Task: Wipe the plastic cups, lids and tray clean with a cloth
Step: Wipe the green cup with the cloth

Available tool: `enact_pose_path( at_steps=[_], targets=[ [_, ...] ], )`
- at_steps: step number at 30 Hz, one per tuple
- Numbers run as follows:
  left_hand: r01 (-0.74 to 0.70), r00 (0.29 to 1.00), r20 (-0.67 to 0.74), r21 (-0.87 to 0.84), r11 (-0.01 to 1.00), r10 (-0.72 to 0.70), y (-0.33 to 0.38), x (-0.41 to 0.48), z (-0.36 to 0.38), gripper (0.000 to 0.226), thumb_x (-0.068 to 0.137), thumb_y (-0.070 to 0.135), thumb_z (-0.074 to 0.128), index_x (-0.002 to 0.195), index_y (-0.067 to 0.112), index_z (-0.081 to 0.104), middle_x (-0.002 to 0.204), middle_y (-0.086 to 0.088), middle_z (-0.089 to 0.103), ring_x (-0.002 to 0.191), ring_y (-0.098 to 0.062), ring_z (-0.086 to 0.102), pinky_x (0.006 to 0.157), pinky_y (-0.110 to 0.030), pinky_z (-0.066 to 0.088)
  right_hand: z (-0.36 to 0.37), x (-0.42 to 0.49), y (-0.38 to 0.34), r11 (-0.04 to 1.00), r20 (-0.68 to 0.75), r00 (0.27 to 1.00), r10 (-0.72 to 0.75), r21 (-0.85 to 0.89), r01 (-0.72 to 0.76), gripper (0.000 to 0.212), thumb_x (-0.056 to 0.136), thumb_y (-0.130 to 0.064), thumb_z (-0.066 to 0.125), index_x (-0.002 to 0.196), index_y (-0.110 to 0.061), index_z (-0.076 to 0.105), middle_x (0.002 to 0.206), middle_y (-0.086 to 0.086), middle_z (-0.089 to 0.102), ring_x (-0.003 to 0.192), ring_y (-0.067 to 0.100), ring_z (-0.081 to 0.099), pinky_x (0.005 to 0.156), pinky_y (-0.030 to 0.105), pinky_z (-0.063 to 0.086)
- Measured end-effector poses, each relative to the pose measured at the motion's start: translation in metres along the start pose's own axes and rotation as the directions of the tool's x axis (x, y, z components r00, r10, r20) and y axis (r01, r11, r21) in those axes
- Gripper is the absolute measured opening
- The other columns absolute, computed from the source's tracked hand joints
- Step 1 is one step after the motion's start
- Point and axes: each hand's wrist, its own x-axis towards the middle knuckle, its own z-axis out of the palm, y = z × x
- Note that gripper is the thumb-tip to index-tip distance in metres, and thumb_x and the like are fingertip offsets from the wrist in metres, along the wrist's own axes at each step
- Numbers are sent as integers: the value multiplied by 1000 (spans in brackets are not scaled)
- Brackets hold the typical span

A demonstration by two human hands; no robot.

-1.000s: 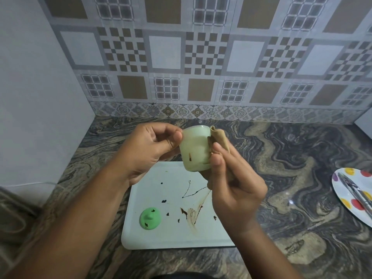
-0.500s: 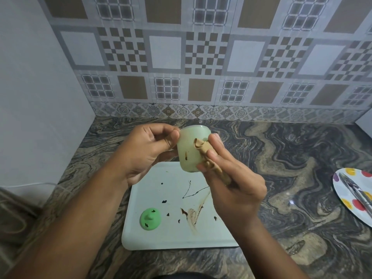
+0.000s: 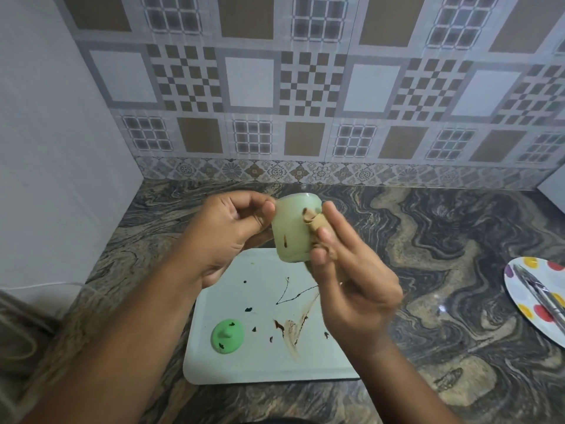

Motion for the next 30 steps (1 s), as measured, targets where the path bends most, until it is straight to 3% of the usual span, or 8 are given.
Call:
enact_pose_path(
  at_steps=[3,6,11,18,21,25,27,30],
  targets=[
    [-42,999,-11,55,998,43,2,-1,-1,7,74,18,67,75,13,73,73,-1,73,69,-11,70,65,-23,59,-1,-2,2,983,140,981,-137,-100,152,26,93,-6,72,112,10,66,135,35,54,128,41,62,93,60,57],
    [-32,999,29,21,999,31,4,-3,-2,10,77,15,65,81,7,69,74,-1,73,69,-11,71,62,-21,58,-3,-1,0,965,127,971,-202,-143,220,25,89,-2,76,109,10,67,132,37,54,123,40,65,90,56,60],
    [-8,999,37,5,1000,8,3,-2,-3,14,77,19,65,83,7,69,79,-4,71,73,-13,69,64,-24,58,1,4,-5,998,-108,994,-23,-54,18,24,95,-7,69,109,11,67,129,22,63,117,27,71,92,37,60],
    [-105,995,12,135,985,104,4,-1,-4,10,74,25,68,72,24,77,87,-11,71,80,-26,61,72,-32,60,0,1,0,970,185,968,-171,-138,198,23,92,-8,75,109,7,69,136,37,52,128,44,61,92,57,58],
    [-69,997,45,77,995,66,4,-1,-5,11,75,22,67,71,22,77,83,-1,75,75,-14,69,65,-24,59,-1,0,0,960,121,970,-210,-163,228,19,87,-2,78,103,7,71,131,38,55,120,39,67,90,50,61],
    [4,999,49,-79,997,0,-3,1,-6,13,80,20,63,84,9,69,82,-8,68,73,-17,65,64,-27,58,1,-3,1,997,-60,996,-59,-55,56,17,91,-5,74,106,3,69,128,27,63,117,30,70,89,36,60],
    [-19,999,49,-99,995,24,-7,2,-3,15,83,19,60,88,6,65,82,-8,66,72,-16,65,64,-28,58,3,-2,1,1000,-36,999,-7,17,8,26,93,-13,75,112,3,67,128,27,63,122,32,68,90,37,59],
    [-101,991,90,12,995,99,-6,-1,-1,13,83,17,59,91,10,67,74,1,67,71,-7,67,66,-25,58,0,-1,5,996,5,1000,1,-94,-1,58,81,-28,88,123,1,62,132,27,62,126,26,65,95,32,57]
  ],
)
